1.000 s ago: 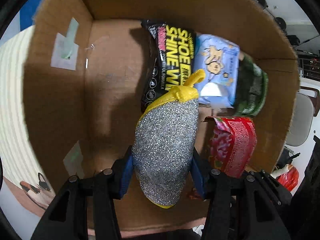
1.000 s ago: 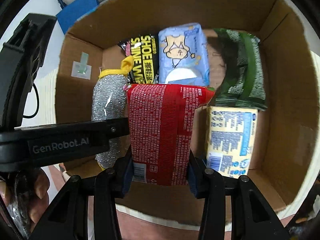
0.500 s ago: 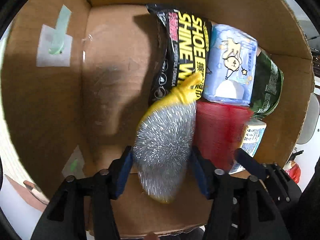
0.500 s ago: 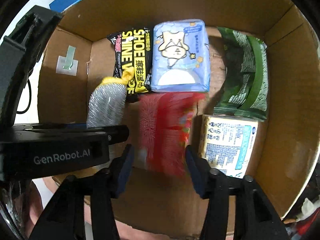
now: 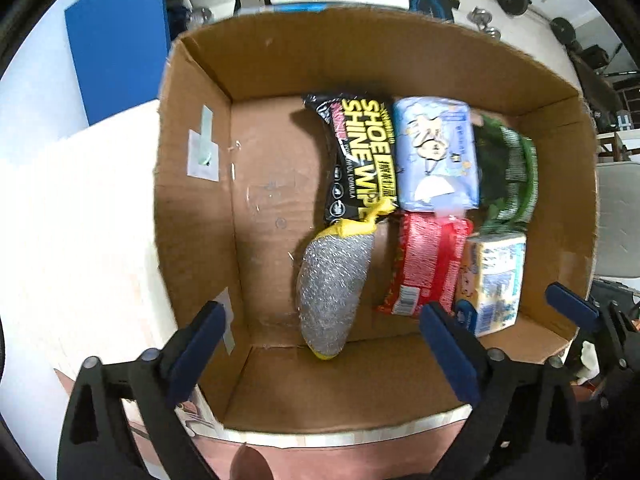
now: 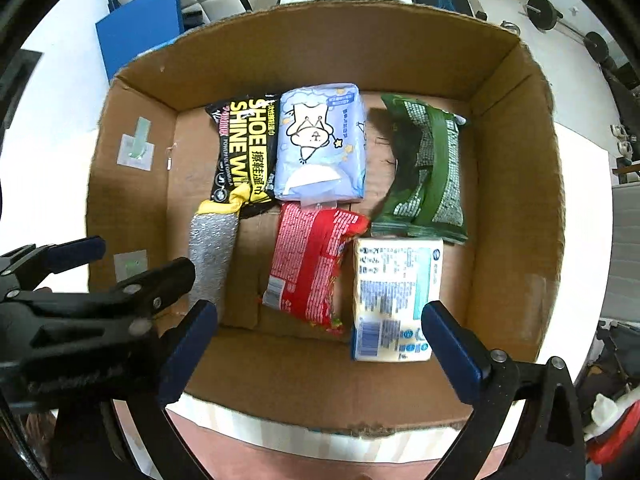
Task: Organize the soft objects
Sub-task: 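Lift both tools away from the box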
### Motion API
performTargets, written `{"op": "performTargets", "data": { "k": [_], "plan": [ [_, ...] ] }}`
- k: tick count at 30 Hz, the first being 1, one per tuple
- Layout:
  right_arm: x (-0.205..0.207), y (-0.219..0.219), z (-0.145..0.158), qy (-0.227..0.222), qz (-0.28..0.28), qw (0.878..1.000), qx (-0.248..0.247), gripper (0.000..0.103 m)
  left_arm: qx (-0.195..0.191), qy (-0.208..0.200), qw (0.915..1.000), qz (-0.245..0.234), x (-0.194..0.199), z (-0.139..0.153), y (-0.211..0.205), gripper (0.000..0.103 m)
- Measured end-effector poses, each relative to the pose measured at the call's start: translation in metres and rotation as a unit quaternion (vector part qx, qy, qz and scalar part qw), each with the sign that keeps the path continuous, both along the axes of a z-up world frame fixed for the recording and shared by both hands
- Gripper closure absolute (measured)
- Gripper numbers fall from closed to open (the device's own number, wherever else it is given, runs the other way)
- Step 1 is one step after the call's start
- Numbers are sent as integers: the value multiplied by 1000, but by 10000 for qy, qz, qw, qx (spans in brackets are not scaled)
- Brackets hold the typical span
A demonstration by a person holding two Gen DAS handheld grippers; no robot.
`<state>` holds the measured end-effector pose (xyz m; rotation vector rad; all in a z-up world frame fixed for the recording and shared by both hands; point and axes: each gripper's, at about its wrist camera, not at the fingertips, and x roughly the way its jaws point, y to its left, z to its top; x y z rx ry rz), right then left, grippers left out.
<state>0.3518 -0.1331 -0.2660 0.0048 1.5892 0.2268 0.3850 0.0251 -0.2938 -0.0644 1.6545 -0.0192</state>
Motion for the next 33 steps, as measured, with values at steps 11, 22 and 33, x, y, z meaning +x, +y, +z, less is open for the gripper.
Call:
{"op": "performTargets", "data": {
  "k": [11, 22, 33],
  "plan": [
    [-57, -28, 56, -718, -261, 9960, 472, 0, 434, -1039, 9929, 382, -46, 66, 19, 2],
    [-162, -62, -16, -48, -1174, 9847, 1290, 1, -504, -351, 9775, 2017, -145, -4, 56, 4],
    [-174, -87, -41, -118, -1453, 9852, 904, 4, -169, -466, 9852, 1642, -120, -62, 7, 19]
  ]
}}
